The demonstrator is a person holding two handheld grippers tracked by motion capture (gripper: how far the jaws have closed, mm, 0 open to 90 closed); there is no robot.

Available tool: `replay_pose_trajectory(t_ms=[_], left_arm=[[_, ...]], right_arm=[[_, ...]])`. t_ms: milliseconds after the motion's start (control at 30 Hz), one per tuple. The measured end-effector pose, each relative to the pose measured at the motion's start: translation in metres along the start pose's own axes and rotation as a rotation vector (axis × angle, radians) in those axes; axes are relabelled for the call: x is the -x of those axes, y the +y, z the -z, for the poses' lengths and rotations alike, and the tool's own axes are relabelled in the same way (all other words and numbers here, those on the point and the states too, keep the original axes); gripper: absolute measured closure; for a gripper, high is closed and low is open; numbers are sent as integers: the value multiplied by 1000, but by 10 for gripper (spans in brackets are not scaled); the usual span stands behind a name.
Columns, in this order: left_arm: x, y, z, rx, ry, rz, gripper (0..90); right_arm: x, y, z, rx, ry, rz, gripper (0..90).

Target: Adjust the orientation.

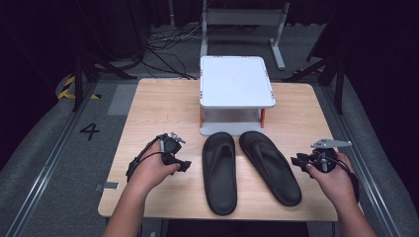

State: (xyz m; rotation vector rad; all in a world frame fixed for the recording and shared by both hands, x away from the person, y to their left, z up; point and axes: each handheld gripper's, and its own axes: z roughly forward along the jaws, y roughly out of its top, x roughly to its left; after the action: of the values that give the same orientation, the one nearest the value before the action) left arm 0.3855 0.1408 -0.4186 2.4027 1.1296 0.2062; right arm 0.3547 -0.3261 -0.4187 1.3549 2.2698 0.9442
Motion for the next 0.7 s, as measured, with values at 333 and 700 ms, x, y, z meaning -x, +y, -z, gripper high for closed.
replay_pose_trajectory(t_ms=[333,700], left_arm=[[0,3,-8,-22,-16,-19,302],[6,7,-20,-47,-37,-42,303]], right_arm=[[6,-14,-24,-116,53,-59,676],[-33,-12,-33,-177,220,-80,630]])
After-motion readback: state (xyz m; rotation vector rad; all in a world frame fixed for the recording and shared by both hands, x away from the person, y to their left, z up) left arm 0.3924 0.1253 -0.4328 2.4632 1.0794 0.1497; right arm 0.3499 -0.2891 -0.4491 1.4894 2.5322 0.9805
